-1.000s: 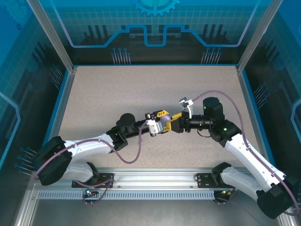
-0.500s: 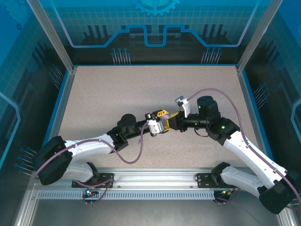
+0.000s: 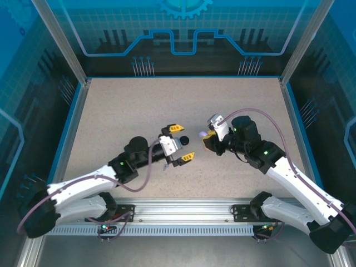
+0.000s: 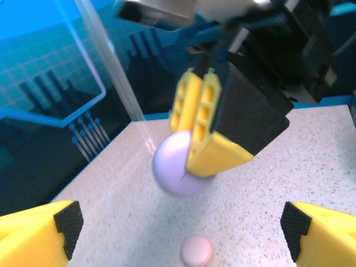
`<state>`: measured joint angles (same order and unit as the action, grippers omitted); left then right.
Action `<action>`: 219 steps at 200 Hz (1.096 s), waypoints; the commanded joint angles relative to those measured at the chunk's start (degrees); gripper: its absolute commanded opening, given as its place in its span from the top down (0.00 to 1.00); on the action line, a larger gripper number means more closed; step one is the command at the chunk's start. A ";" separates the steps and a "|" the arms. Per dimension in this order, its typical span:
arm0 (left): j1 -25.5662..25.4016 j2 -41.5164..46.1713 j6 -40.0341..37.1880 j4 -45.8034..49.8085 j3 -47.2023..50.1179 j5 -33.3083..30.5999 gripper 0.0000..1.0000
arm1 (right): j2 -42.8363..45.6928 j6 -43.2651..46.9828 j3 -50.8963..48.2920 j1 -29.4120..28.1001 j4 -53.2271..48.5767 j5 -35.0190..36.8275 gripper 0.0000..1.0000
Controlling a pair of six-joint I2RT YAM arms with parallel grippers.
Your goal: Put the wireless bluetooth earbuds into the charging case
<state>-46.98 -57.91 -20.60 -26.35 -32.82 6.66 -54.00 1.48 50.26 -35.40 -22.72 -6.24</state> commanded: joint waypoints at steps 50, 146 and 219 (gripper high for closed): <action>14.25 4.50 50.25 37.95 -16.93 4.04 0.13 | -1.92 27.20 -9.06 -10.61 20.07 26.26 0.81; 10.86 -5.42 97.19 15.25 -12.20 3.54 0.47 | -8.74 37.32 -9.13 -15.49 27.69 28.73 0.81; 5.60 -11.18 114.85 19.60 -13.25 -3.88 0.52 | -11.87 38.83 -6.97 -16.54 26.80 28.21 0.81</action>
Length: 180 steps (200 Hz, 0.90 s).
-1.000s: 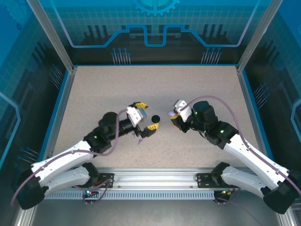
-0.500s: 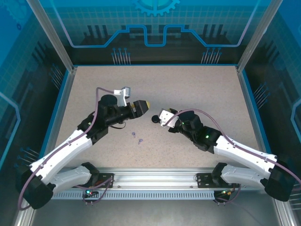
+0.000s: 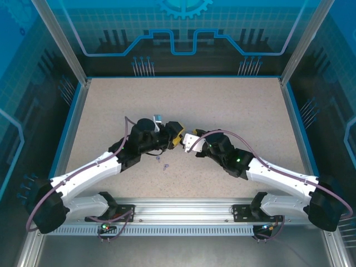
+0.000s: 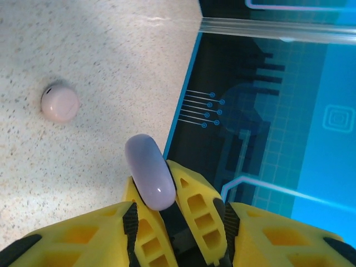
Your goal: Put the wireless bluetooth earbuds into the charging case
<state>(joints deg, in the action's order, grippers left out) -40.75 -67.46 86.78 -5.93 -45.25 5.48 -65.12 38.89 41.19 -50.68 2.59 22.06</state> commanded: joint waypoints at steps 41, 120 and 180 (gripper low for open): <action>-1.24 -2.95 12.37 1.09 -0.90 -4.94 0.52 | -0.88 1.81 2.43 -1.88 1.37 0.16 0.81; -1.85 -5.86 22.77 -1.81 0.65 -5.67 0.54 | -0.29 1.27 1.86 -2.31 1.89 -0.44 0.81; -2.73 -8.80 24.97 -6.81 1.16 -4.35 0.67 | -0.34 1.52 1.72 -2.28 1.18 -0.36 0.81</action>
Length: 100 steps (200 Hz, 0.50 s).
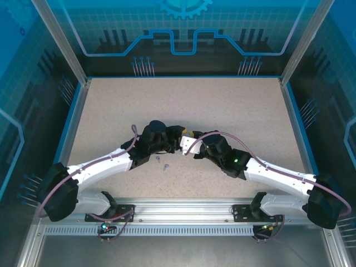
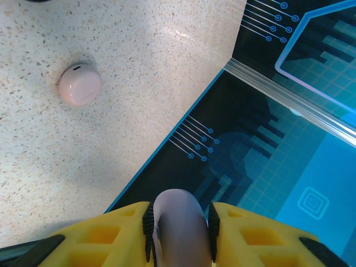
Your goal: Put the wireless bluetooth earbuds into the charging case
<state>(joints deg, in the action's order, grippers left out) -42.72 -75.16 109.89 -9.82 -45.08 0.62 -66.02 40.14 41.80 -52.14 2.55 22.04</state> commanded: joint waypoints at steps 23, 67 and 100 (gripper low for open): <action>-1.00 -1.87 1.79 -3.90 0.62 1.25 0.67 | 0.55 0.82 0.92 -0.86 1.06 -0.14 0.81; -1.44 -3.66 0.68 -6.31 -0.35 3.13 0.75 | -0.77 1.20 1.88 -0.33 -0.51 -0.61 0.79; -1.45 -3.64 -0.55 -8.05 0.65 2.25 0.78 | -0.44 -0.64 2.76 0.97 -3.52 -2.62 0.75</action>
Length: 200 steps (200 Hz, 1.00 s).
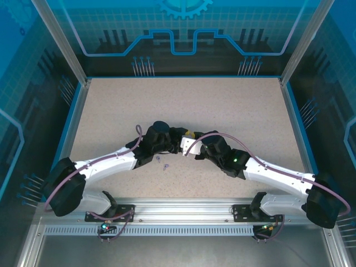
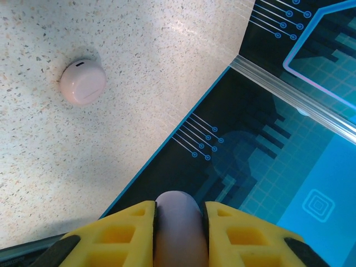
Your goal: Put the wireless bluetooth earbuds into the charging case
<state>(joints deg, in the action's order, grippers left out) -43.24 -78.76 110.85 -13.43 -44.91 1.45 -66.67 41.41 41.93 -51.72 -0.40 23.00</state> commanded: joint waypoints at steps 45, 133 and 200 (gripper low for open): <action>-0.75 1.79 -7.34 -2.15 1.06 -1.32 0.79 | 1.29 -4.90 2.55 2.50 -4.80 -7.19 0.59; 1.71 2.30 -22.53 -8.59 5.13 0.07 0.79 | 1.39 -10.08 2.28 7.12 -10.01 -18.21 0.28; 2.08 2.13 -35.44 -23.34 9.74 5.84 0.82 | 0.05 -13.40 3.83 13.11 -12.49 -32.75 0.14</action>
<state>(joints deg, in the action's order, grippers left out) -41.50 -77.89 82.81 -28.47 -36.23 3.90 -66.37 30.33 43.13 -40.99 -11.14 -1.37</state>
